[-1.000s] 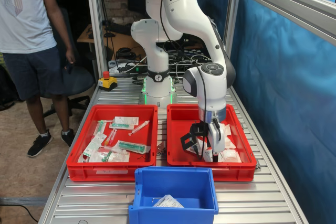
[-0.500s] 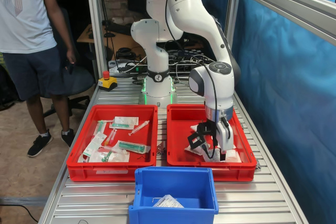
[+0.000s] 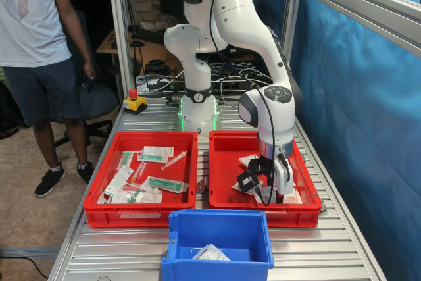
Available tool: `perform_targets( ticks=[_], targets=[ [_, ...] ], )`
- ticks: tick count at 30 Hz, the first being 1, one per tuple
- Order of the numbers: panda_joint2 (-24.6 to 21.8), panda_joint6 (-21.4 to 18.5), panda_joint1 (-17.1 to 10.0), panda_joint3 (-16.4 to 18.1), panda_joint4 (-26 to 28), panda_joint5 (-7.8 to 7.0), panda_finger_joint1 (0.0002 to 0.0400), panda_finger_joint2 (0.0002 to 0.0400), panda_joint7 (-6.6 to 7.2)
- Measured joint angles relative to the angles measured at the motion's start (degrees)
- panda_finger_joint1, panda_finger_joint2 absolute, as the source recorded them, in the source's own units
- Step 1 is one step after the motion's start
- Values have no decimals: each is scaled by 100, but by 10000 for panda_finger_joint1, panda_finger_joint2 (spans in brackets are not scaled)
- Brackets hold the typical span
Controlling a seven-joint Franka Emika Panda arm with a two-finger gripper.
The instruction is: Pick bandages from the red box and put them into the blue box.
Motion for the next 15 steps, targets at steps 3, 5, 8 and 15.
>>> perform_targets(
  ticks=[3, 5, 8, 15],
  targets=[
    [11, 0, 2, 0, 0, 0, 400, 400, 0],
    [19, 0, 3, 0, 0, 0, 400, 400, 0],
    [20, 0, 4, -5, 1, 0, 400, 400, 0],
    [21, 0, 7, -67, 21, 0, 400, 400, 0]
  ],
)
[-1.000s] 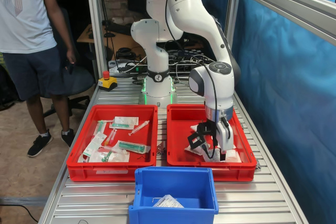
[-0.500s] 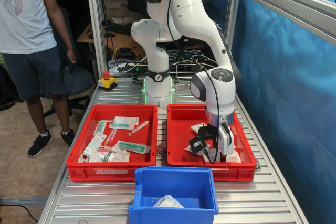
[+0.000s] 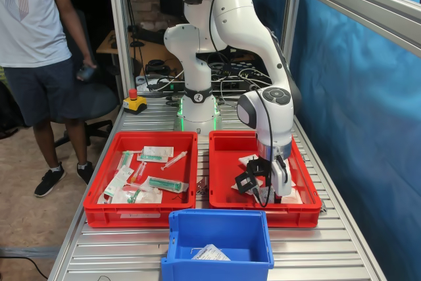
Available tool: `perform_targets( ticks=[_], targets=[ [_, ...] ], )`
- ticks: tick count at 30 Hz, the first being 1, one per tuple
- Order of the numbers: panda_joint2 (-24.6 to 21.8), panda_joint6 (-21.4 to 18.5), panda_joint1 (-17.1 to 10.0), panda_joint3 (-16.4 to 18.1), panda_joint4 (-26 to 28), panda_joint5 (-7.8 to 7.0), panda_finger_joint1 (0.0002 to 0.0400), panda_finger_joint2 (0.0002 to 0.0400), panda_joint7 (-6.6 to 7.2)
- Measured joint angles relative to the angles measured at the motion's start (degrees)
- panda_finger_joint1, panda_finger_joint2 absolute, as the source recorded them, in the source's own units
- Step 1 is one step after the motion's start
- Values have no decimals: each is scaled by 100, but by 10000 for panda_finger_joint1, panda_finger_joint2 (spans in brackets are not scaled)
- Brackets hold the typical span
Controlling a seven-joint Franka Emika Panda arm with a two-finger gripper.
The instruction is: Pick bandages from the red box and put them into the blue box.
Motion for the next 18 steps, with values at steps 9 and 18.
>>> perform_targets(
  ticks=[9, 18],
  targets=[
    [0, 0, 0, -114, 34, 0, 400, 400, 0],
    [35, 0, 0, -141, 54, 0, 400, 400, 0]
  ],
)
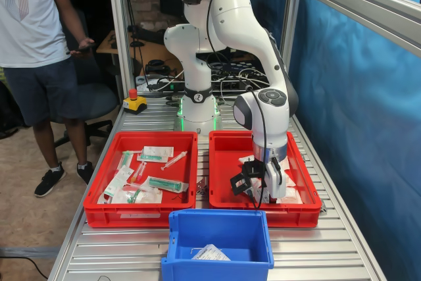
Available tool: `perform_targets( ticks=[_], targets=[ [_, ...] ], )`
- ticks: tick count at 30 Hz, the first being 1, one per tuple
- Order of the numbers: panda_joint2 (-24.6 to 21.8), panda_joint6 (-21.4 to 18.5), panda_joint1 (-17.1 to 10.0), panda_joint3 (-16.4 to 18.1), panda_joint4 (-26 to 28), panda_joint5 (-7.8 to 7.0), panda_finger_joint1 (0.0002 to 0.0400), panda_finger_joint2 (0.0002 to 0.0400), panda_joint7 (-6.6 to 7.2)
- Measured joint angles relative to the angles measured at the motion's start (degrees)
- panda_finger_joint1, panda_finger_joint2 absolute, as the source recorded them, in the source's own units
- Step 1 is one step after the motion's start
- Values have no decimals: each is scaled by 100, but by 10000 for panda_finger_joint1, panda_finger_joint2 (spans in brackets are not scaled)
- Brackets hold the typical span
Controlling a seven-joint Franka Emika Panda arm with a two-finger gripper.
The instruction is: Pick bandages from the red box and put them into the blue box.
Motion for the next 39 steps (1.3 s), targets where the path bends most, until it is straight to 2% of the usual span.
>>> perform_targets(
  ticks=[6, 7, 11, 12, 15, 16, 21, 22, 25, 26, 30, 31, 36, 37, 39],
  targets=[
    [78, 0, 0, -6, 3, 0, 390, 390, 0],
    [86, 0, 0, -7, 3, 0, 340, 340, 0],
    [107, 0, 0, -11, 3, 0, 340, 340, 0],
    [109, 0, 0, -12, 3, 0, 290, 290, 0],
    [113, 0, 0, -16, 3, 0, 290, 290, 0],
    [113, 0, 0, -17, 3, 0, 241, 241, 0],
    [113, 0, 0, -20, 17, 0, 241, 241, 0],
    [113, 0, 0, -21, 20, 0, 190, 190, 0],
    [113, 0, 1, -23, 36, 0, 190, 190, 0],
    [114, 0, 1, -24, 40, 0, 140, 140, 0],
    [113, 0, 3, -33, 57, 0, 140, 140, 0],
    [113, 0, 10, -46, 68, 0, 91, 91, 0],
    [114, 0, 27, -95, 87, 0, 91, 91, 0],
    [114, 0, 27, -107, 89, 0, 74, 74, 0],
    [114, 0, 28, -149, 95, 0, 74, 74, 0]
  ],
)
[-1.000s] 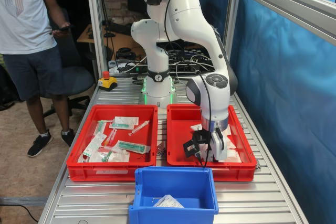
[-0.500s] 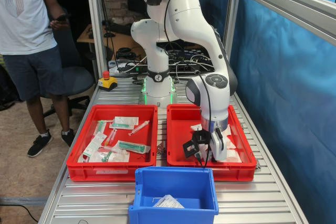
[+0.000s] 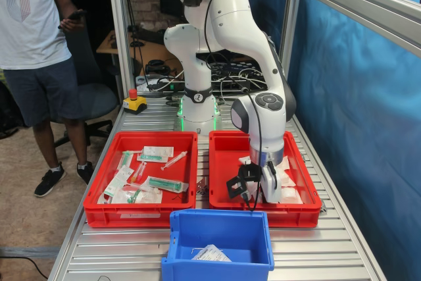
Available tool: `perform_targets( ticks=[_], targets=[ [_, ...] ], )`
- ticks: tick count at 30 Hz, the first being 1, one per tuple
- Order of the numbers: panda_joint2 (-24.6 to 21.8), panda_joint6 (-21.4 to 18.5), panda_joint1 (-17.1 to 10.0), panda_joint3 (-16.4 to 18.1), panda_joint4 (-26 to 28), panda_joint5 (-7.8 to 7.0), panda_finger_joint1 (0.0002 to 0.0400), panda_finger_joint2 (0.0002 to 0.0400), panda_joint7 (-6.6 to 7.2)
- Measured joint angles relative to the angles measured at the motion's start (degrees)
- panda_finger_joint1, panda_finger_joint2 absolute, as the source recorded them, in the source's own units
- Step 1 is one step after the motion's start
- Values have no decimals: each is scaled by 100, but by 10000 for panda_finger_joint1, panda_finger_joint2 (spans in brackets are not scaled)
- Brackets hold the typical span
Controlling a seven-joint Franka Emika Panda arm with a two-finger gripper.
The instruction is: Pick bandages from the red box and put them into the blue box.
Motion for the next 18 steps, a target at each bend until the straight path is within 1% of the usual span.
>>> perform_targets(
  ticks=[7, 8, 15, 16, 18],
  targets=[
    [-11, -106, 1, -121, 19, 0, 74, 74, 0],
    [-40, -222, 1, -162, 20, 0, 74, 74, 0],
    [-206, -628, 1, -277, 18, 0, 74, 74, 0],
    [-286, -772, 1, -307, 18, 0, 74, 74, 0],
    [-381, -921, 1, -331, 18, 0, 74, 74, 0]
  ],
)
